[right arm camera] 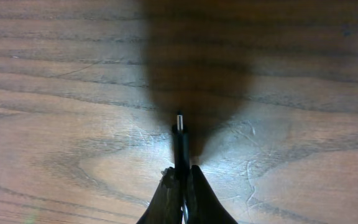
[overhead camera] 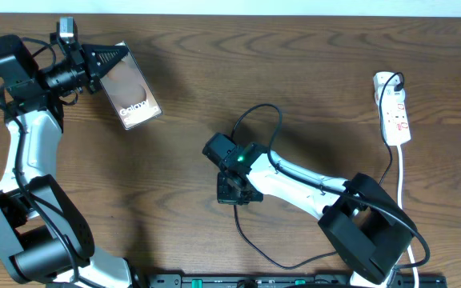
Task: Plug charger to phone and switch on socket
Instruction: 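Lower the right gripper and grasp the black cable's plug end, then lift the cable plug with the right gripper toward the phone's bottom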
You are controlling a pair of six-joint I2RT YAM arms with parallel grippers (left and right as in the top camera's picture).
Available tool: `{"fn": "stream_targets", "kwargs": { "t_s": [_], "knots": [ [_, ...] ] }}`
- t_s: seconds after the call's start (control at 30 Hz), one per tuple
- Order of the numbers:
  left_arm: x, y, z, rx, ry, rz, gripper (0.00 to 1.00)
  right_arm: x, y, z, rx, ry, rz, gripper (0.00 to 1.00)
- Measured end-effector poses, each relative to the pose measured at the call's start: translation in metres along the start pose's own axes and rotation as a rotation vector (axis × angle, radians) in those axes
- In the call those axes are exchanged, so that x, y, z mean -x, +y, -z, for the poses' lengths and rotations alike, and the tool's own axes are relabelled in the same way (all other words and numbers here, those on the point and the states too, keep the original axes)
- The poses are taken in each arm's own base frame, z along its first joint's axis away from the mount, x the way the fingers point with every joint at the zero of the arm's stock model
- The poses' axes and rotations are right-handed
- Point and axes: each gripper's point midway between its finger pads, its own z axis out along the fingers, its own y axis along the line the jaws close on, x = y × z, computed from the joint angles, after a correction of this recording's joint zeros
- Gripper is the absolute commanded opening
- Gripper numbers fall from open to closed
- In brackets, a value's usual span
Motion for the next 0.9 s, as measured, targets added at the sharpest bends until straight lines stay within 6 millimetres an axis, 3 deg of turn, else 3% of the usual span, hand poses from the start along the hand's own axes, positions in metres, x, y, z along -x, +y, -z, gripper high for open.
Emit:
{"fn": "stream_targets", "kwargs": {
  "t_s": [0.17, 0.33, 0.53, 0.7, 0.9],
  "knots": [
    [0.0, 0.0, 0.0, 0.0, 0.0, 0.0, 0.07, -0.002, 0.001, 0.0, 0.016, 0.02, -0.001, 0.01],
    [0.0, 0.0, 0.0, 0.0, 0.0, -0.001, 0.07, 0.006, 0.016, 0.015, 0.175, 0.113, 0.048, 0.01],
    [0.0, 0.0, 0.0, 0.0, 0.0, 0.0, 0.07, 0.035, 0.041, 0.065, 0.607, 0.188, 0.215, 0.01],
    [0.0, 0.0, 0.0, 0.0, 0.001, 0.0, 0.08, 0.059, 0.03, 0.11, 0.913, 0.159, 0.3, 0.01],
    [-0.008, -0.002, -0.013, -0.007, 0.033, -0.012, 0.07, 0.089, 0.019, 0.163, 1.214, -0.016, 0.468, 0.01]
  ]
}}
